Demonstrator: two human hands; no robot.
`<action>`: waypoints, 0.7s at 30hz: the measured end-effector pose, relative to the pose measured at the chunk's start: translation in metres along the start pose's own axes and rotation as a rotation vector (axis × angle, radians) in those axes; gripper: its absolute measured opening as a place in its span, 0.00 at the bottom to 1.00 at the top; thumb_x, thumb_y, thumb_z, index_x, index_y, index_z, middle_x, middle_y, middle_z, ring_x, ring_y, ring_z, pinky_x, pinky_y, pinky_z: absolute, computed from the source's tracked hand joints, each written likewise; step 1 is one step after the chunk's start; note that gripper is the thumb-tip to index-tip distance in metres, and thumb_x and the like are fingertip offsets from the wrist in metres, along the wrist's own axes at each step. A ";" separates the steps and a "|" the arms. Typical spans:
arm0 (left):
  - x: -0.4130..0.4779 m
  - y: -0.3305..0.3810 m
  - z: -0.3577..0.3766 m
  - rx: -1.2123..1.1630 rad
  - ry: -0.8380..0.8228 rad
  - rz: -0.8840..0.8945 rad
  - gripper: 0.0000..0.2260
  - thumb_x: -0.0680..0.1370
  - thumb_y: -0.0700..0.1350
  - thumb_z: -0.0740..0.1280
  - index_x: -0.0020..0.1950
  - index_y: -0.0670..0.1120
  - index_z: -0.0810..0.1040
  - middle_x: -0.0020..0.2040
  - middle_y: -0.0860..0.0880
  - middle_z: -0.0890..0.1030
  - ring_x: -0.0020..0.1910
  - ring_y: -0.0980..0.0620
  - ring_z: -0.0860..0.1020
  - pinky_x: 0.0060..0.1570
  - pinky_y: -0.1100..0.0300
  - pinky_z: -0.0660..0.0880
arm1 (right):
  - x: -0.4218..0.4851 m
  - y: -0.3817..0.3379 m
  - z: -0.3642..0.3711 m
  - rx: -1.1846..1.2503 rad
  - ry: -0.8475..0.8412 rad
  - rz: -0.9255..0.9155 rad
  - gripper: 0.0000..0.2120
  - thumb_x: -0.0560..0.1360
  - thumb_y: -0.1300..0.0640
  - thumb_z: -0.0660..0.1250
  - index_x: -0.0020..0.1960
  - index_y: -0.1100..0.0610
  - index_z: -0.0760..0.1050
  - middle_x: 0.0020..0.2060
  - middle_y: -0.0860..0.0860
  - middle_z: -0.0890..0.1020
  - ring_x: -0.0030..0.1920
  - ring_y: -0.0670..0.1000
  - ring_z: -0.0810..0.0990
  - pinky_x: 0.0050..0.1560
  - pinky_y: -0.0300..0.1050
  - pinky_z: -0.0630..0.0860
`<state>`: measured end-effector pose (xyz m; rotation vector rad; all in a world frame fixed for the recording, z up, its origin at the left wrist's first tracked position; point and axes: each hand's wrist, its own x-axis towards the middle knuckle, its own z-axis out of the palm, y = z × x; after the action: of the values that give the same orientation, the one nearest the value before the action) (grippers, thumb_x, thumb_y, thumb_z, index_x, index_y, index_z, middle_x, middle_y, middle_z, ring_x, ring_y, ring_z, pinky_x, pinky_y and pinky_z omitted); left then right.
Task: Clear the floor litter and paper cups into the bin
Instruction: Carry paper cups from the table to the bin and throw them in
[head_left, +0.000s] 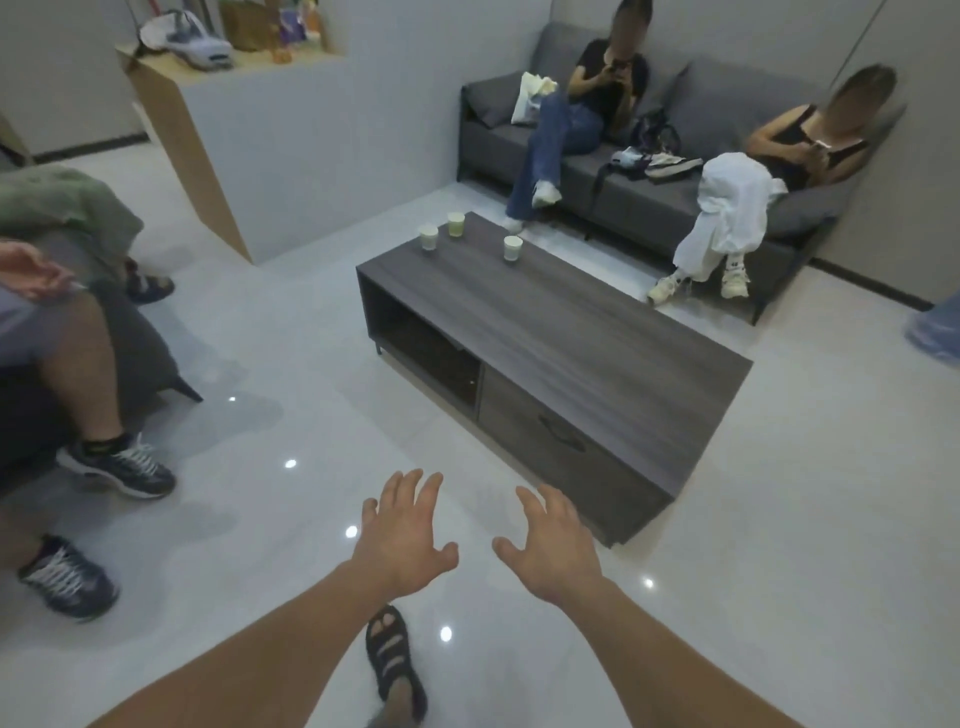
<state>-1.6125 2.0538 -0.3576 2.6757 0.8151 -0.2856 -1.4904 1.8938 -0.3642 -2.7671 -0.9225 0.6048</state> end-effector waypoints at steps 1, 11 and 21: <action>0.020 -0.007 -0.006 -0.002 -0.007 0.007 0.40 0.73 0.63 0.62 0.78 0.52 0.45 0.78 0.50 0.47 0.77 0.46 0.44 0.73 0.44 0.50 | 0.019 -0.007 -0.005 0.001 -0.002 0.002 0.37 0.75 0.33 0.59 0.78 0.45 0.51 0.78 0.49 0.53 0.78 0.54 0.51 0.73 0.57 0.60; 0.205 -0.067 -0.093 0.023 0.009 0.061 0.39 0.73 0.64 0.63 0.77 0.53 0.47 0.78 0.50 0.49 0.77 0.45 0.47 0.73 0.42 0.53 | 0.188 -0.067 -0.063 0.047 -0.021 0.048 0.37 0.76 0.36 0.59 0.79 0.48 0.50 0.79 0.50 0.51 0.78 0.54 0.50 0.74 0.58 0.58; 0.384 -0.078 -0.143 -0.002 0.038 0.025 0.41 0.71 0.62 0.65 0.77 0.54 0.47 0.78 0.50 0.50 0.76 0.46 0.50 0.72 0.44 0.55 | 0.386 -0.078 -0.111 0.084 -0.024 0.021 0.38 0.75 0.36 0.60 0.78 0.50 0.51 0.78 0.52 0.54 0.76 0.54 0.55 0.73 0.55 0.60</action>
<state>-1.3305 2.3607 -0.3534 2.6946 0.7925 -0.2291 -1.2044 2.1865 -0.3678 -2.7042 -0.8528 0.6659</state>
